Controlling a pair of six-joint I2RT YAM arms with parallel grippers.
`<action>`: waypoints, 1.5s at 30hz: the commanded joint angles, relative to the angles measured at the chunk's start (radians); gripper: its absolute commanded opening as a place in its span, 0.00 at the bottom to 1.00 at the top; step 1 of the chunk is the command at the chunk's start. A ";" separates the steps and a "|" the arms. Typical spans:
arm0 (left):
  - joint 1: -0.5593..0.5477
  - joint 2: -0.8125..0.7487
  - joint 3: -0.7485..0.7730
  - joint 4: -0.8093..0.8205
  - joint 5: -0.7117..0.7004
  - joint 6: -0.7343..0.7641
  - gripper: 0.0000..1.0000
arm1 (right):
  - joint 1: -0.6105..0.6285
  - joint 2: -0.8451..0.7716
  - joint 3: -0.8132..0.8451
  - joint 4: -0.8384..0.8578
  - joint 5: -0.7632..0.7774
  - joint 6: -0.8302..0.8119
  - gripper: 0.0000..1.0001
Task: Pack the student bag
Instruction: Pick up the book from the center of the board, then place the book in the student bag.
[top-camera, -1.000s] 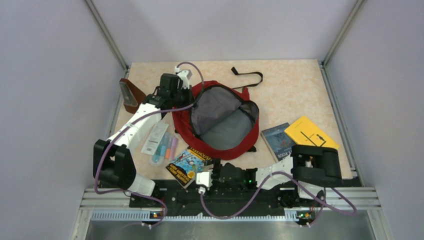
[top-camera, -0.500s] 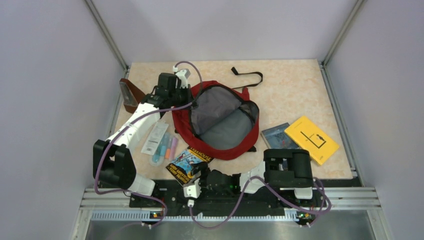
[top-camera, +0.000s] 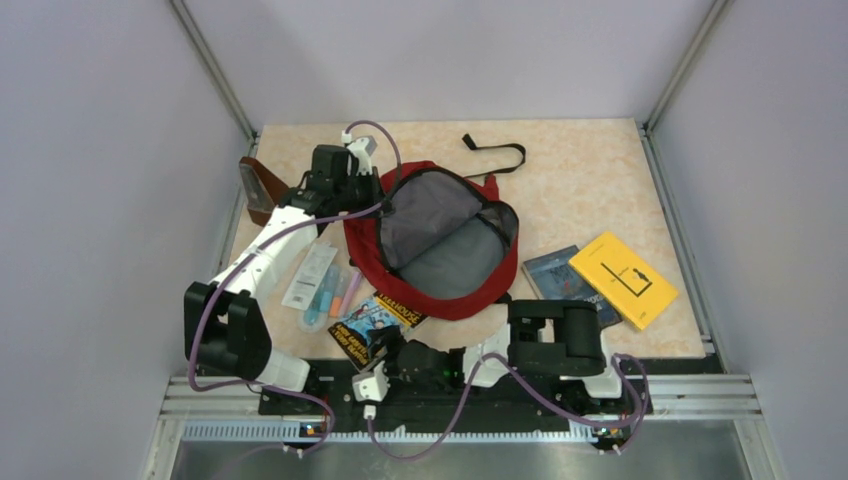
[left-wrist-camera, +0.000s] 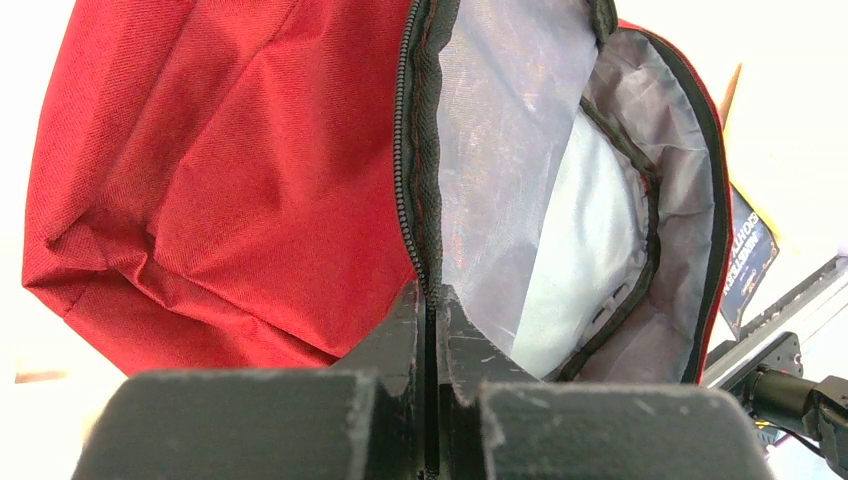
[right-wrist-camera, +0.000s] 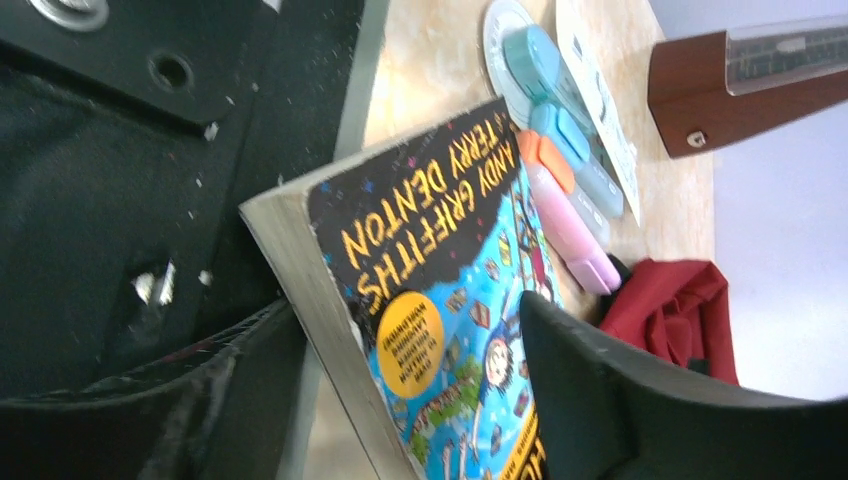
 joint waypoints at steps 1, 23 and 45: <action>0.010 -0.056 0.031 0.034 0.018 -0.006 0.00 | 0.016 0.067 0.043 -0.035 -0.053 0.006 0.71; 0.017 -0.068 0.015 0.045 0.017 0.016 0.00 | 0.016 -0.405 -0.076 -0.160 0.030 0.259 0.00; 0.020 -0.078 0.018 0.022 -0.020 0.077 0.00 | -0.095 -1.026 0.056 -0.561 0.300 0.204 0.00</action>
